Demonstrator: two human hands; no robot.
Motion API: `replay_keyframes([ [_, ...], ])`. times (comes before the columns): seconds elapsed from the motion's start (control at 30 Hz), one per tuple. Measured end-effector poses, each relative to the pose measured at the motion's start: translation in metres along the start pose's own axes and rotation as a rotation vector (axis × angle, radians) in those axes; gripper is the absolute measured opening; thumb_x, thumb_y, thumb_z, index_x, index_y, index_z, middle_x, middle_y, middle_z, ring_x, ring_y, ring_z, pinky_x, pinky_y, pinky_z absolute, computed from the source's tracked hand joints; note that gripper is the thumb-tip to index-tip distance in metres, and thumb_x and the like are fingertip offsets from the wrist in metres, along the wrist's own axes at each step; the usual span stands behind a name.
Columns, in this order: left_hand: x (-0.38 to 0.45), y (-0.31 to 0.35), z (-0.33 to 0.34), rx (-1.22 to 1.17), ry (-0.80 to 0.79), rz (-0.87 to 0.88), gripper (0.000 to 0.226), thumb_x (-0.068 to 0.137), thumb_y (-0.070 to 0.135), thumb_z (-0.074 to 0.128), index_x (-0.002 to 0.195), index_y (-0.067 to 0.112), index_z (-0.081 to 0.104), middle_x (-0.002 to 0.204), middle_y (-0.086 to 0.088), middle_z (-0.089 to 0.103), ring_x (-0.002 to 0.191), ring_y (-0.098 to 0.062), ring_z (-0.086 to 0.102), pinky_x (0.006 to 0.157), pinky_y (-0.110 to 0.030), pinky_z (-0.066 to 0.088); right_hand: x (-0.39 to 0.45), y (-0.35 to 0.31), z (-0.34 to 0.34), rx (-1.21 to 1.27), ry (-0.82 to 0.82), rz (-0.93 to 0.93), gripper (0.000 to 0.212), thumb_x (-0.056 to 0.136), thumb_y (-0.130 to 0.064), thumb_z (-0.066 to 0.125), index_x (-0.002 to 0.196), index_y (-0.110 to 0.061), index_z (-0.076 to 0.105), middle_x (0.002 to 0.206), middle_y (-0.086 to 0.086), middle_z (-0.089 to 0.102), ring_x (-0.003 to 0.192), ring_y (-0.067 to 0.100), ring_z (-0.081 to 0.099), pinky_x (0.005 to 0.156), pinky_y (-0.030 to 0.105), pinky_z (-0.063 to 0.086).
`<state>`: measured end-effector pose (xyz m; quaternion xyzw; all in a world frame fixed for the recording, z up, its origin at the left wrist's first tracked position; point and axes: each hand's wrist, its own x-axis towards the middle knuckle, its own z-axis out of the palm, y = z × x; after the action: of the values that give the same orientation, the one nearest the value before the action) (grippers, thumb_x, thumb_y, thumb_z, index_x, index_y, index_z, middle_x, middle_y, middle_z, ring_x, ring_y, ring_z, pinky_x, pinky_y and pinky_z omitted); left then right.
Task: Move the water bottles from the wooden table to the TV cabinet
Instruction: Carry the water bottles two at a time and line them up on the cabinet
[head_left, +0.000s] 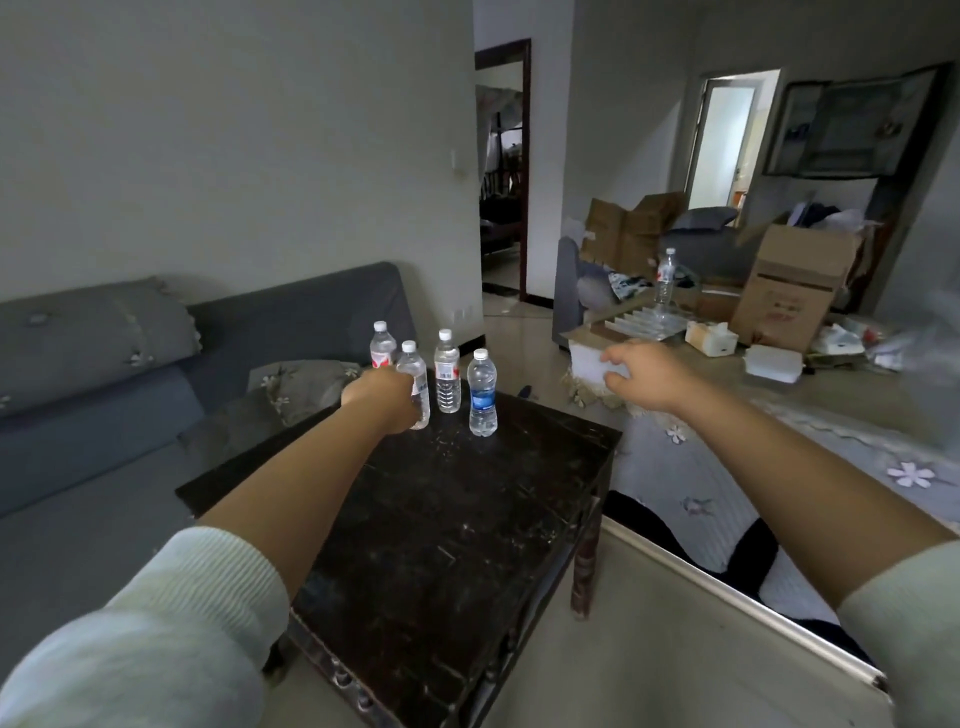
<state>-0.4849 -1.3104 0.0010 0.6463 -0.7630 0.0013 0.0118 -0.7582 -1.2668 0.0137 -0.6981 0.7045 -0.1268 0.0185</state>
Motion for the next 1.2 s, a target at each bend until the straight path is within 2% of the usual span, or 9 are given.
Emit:
replay_keyframes([
  [0.37,0.169,0.021,0.025,-0.045,-0.031,-0.225,0.037,0.092,0.021,0.045,0.126,0.010,0.052,0.133,-0.013,0.054,0.122,-0.032,0.052,0.095,-0.039,0.045,0.215,0.032,0.046,0.063,-0.182,-0.246,0.038,0.095,-0.019,0.048,0.130,-0.006,0.052,0.133,0.012,0.054,0.121,0.024,0.052,0.098,0.031,0.041],
  [0.6,0.245,0.005,0.043,-0.031,-0.017,-0.331,0.047,0.093,0.023,0.047,0.138,0.009,0.041,0.145,-0.012,0.037,0.133,-0.032,0.038,0.104,-0.043,0.041,0.316,0.006,0.107,-0.025,-0.257,-0.379,0.036,0.093,-0.023,0.049,0.126,-0.010,0.055,0.129,0.016,0.055,0.122,0.030,0.047,0.102,0.039,0.040],
  [0.77,0.297,-0.013,0.059,-0.007,-0.079,-0.311,0.049,0.092,0.021,0.051,0.138,0.011,0.040,0.143,-0.012,0.040,0.131,-0.030,0.042,0.100,-0.041,0.044,0.370,-0.012,0.141,-0.034,-0.423,-0.424,0.059,0.091,-0.017,0.053,0.145,-0.017,0.030,0.142,0.015,0.042,0.130,0.031,0.041,0.105,0.036,0.037],
  [0.9,0.338,-0.029,0.069,0.022,-0.120,-0.287,0.050,0.092,0.022,0.051,0.140,0.015,0.038,0.139,-0.011,0.044,0.130,-0.030,0.043,0.097,-0.041,0.045,0.415,-0.023,0.167,-0.139,-0.626,-0.468,0.054,0.087,-0.018,0.061,0.137,-0.016,0.041,0.128,0.009,0.053,0.114,0.024,0.053,0.093,0.027,0.044],
  [0.97,0.356,-0.035,0.074,0.027,-0.134,-0.283,0.051,0.092,0.025,0.051,0.140,0.016,0.038,0.138,-0.011,0.045,0.127,-0.031,0.046,0.096,-0.040,0.046,0.431,-0.028,0.172,-0.219,-0.694,-0.508,0.049,0.085,-0.012,0.062,0.131,-0.008,0.049,0.104,0.000,0.056,0.092,0.015,0.054,0.069,0.014,0.042],
  [1.0,0.365,-0.036,0.077,0.028,-0.145,-0.283,0.050,0.092,0.026,0.051,0.139,0.015,0.038,0.137,-0.011,0.046,0.126,-0.031,0.047,0.095,-0.040,0.046,0.438,-0.029,0.175,-0.236,-0.701,-0.529,0.048,0.084,-0.010,0.063,0.130,-0.007,0.050,0.102,-0.001,0.055,0.087,0.013,0.052,0.062,0.012,0.036],
  [1.1,0.387,-0.038,0.088,0.019,-0.188,-0.292,0.050,0.093,0.025,0.050,0.139,0.013,0.036,0.137,-0.013,0.046,0.124,-0.032,0.049,0.094,-0.040,0.047,0.456,-0.031,0.186,-0.249,-0.733,-0.561,0.050,0.082,-0.006,0.064,0.130,-0.008,0.050,0.124,0.010,0.052,0.101,0.024,0.054,0.066,0.018,0.039],
  [1.13,0.393,-0.038,0.092,0.007,-0.198,-0.299,0.050,0.092,0.024,0.051,0.139,0.012,0.036,0.138,-0.013,0.046,0.124,-0.032,0.050,0.094,-0.040,0.047,0.462,-0.031,0.192,-0.231,-0.758,-0.570,0.046,0.081,-0.005,0.064,0.125,-0.008,0.054,0.122,0.012,0.055,0.095,0.025,0.055,0.061,0.020,0.040],
  [1.2,0.406,-0.038,0.101,-0.011,-0.228,-0.309,0.052,0.092,0.023,0.052,0.139,0.013,0.034,0.140,-0.014,0.043,0.125,-0.033,0.048,0.096,-0.042,0.046,0.473,-0.028,0.203,-0.215,-0.790,-0.588,0.023,0.078,-0.004,0.065,0.097,-0.015,0.061,0.095,0.006,0.058,0.081,0.022,0.053,0.053,0.018,0.038],
])
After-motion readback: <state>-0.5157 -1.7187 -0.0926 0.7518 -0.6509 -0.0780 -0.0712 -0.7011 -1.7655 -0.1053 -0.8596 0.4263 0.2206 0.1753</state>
